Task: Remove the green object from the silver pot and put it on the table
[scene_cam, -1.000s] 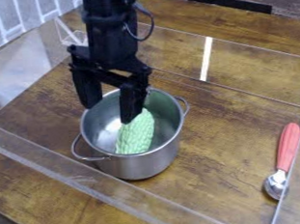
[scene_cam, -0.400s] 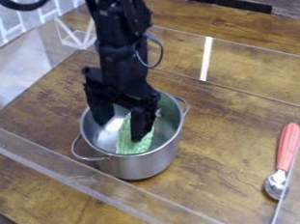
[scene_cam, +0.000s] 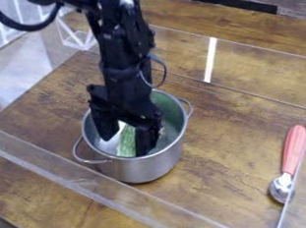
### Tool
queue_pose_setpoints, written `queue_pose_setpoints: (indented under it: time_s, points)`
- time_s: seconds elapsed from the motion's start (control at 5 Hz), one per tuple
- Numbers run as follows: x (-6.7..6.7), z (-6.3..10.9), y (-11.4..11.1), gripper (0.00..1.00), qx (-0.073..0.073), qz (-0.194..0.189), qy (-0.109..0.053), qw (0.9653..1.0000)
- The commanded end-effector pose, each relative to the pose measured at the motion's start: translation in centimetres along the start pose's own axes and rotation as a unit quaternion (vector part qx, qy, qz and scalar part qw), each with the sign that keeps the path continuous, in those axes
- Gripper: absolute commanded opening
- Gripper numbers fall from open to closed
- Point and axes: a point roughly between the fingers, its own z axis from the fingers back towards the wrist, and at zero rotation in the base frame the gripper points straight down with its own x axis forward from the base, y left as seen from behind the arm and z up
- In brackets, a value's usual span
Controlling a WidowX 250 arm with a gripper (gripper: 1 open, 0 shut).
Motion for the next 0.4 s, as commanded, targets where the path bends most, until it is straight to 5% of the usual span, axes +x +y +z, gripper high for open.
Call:
queue_pose_setpoints:
  time_s: [0.0, 0.2]
  points:
    - [0.4, 0.04, -0.47, 1.0, 0.0, -0.011, -0.022, 0.9997]
    - [0.43, -0.51, -0.45, 1.0, -0.001, -0.012, -0.023, 0.9997]
